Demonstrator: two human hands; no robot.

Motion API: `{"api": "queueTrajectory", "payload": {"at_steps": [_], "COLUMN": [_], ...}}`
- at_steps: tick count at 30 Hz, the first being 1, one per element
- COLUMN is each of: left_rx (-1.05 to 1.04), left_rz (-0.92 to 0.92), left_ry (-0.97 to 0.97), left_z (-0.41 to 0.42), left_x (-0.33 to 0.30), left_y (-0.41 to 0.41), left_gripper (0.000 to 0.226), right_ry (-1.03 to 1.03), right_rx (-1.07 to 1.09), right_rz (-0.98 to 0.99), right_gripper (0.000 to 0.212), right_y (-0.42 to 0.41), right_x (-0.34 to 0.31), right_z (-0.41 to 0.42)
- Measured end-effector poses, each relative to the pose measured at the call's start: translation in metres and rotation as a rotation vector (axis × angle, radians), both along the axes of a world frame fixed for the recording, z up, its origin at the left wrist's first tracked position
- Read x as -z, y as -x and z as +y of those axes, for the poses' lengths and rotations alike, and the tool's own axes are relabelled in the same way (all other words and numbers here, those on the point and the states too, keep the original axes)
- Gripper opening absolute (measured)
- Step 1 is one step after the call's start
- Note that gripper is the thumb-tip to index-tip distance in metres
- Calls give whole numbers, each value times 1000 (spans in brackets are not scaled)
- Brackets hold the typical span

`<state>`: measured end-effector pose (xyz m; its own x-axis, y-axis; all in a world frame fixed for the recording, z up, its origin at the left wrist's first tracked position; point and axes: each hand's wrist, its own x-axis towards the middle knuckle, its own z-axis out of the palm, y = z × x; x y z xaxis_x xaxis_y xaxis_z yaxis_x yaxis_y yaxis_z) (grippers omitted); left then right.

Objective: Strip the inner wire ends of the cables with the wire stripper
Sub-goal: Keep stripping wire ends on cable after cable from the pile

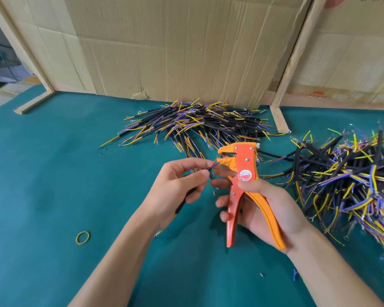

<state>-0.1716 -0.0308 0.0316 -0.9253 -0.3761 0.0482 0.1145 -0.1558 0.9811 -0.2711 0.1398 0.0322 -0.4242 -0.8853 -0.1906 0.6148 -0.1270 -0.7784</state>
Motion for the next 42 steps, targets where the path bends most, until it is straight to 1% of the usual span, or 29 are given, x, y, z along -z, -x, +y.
{"api": "queueTrajectory", "payload": {"at_steps": [2, 5, 8, 11, 13, 16, 19, 21, 24, 27, 29, 32, 42], "left_rx": [-29, -91, -93, -122, -175, -236, -271, -282, -257, -213, -188, -152, -121], "left_rz": [-21, -13, -13, -34, -51, -66, -73, -58, -47, -37, -42, -50, -50], "left_ry": [43, 67, 106, 187, 245, 273, 321, 315, 298, 286, 303, 295, 286], "left_z": [-3, -4, -3, -6, -8, -12, -14, -14, -14, -13, -11, -10, -8], "left_x": [0, 2, 4, 5, 5, 5, 4, 4, 2, 1, 1, 2, 3], "left_y": [-1, -1, 0, 0, -1, -1, -1, -1, -1, -2, -2, -2, 0], "left_gripper": [20, 11, 9, 14, 17, 20, 21, 21, 19, 20, 21, 17, 17], "right_ry": [-2, 9, 18, 22, -2, -40, -25, -57, -91, -90, -84, -72, -74], "right_rx": [38, 82, 87, 50, 20, -39, -125, -118, -89, -158, -189, -182, -195], "right_rz": [-18, -32, -33, -45, -49, -60, -69, -39, 17, 50, 76, 79, 70], "right_gripper": [52, 54, 56, 53, 46, 41, 50, 58, 60, 65, 64, 61, 61], "right_y": [2, 5, 8, 10, 11, 12, 10, 9, 7, 5, 4, 4, 5], "right_x": [-1, -2, -3, -2, -1, 0, 0, 0, 0, -1, -3, -4, -5], "right_z": [1, 4, 6, 10, 12, 13, 12, 10, 9, 9, 9, 10, 11]}}
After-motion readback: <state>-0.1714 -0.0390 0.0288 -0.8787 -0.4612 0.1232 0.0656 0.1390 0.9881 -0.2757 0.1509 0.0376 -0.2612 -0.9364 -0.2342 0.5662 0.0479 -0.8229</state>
